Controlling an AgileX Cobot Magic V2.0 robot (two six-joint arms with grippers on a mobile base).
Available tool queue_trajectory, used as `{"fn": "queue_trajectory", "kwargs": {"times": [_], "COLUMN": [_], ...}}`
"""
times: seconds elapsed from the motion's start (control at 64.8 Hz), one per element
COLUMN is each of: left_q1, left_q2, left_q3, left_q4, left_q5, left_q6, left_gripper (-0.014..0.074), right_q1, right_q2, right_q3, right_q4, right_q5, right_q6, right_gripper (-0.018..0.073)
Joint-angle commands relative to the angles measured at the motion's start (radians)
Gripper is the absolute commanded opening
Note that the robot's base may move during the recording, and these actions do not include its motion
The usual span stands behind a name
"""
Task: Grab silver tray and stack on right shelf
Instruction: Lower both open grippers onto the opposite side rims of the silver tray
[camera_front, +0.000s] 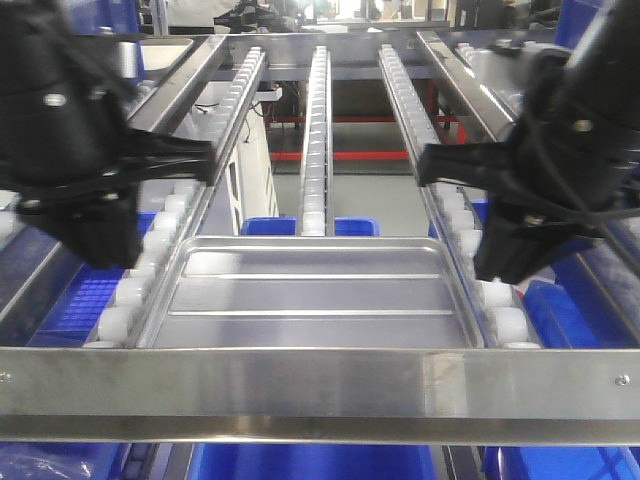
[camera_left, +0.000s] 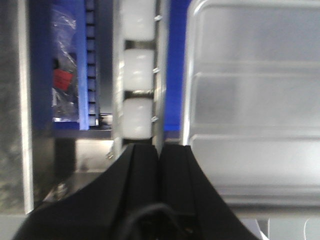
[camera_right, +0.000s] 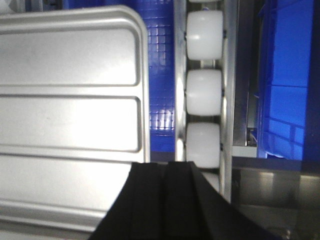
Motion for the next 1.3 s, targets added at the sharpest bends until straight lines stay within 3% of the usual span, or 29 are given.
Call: {"fn": "queue_trajectory", "kwargs": {"times": [0.0, 0.154, 0.262, 0.447, 1.28], "left_q1": [-0.007, -0.007, -0.007, -0.007, -0.007], "left_q2": [0.011, 0.055, 0.064, 0.066, 0.066], "left_q3": [-0.074, -0.114, -0.116, -0.116, -0.116], "left_q4": [-0.006, -0.081, -0.088, -0.093, -0.081], "left_q5": [0.005, 0.007, 0.013, 0.012, 0.012], "left_q6": [-0.012, 0.051, 0.056, 0.135, 0.134], "left_gripper": [-0.0092, -0.0091, -0.0091, -0.0091, -0.0091], "right_q1": [0.021, 0.072, 0.097, 0.096, 0.096], "right_q2": [0.0, 0.054, 0.063, 0.063, 0.063], "right_q3": [-0.088, -0.166, -0.169, -0.169, -0.169], "right_q4": [-0.121, -0.258, -0.252, -0.21, -0.21], "right_q5": [0.012, 0.08, 0.073, 0.075, 0.098], "right_q6": [0.1, 0.186, 0.186, 0.186, 0.186], "right_gripper": [0.0075, 0.0075, 0.0074, 0.0073, 0.0074]}}
